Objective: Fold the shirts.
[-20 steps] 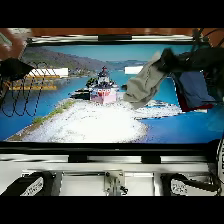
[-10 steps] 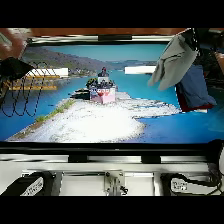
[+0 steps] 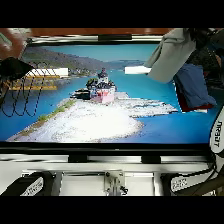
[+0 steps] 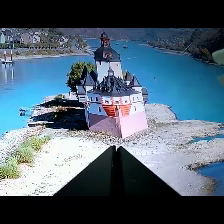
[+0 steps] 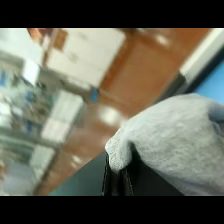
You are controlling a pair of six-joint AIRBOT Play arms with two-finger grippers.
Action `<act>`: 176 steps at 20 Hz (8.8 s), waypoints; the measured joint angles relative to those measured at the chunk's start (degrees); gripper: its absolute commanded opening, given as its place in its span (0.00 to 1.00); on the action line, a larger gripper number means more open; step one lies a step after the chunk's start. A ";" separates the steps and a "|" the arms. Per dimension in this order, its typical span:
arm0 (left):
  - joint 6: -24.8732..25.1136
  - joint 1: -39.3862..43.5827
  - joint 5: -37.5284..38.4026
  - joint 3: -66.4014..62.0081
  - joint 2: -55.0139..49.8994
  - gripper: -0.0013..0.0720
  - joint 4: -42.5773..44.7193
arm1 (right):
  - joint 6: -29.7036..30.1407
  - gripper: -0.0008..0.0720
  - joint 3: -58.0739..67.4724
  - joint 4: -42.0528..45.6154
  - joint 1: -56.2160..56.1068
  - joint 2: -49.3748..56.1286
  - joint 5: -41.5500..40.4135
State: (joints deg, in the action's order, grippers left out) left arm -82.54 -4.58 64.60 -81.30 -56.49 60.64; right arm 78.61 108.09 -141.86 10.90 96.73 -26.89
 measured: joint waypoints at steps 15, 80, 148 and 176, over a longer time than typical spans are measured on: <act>-0.04 5.18 1.84 0.00 0.00 0.06 -0.20 | 3.06 0.12 8.52 31.95 11.50 4.50 -18.71; 0.68 6.12 6.49 0.00 -0.09 0.06 -0.17 | -3.17 0.12 8.24 25.14 -14.21 -2.10 -6.54; 0.81 6.16 3.65 0.00 -0.70 0.06 -9.33 | 17.35 0.12 7.89 54.36 5.27 1.33 -26.82; 3.39 6.16 3.65 0.00 -0.92 0.06 -9.22 | 9.99 0.83 6.19 58.84 10.43 -4.02 -68.94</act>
State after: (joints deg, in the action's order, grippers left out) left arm -79.15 1.58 68.25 -81.30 -57.41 51.42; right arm 88.60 114.28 -83.02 21.32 92.71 -95.83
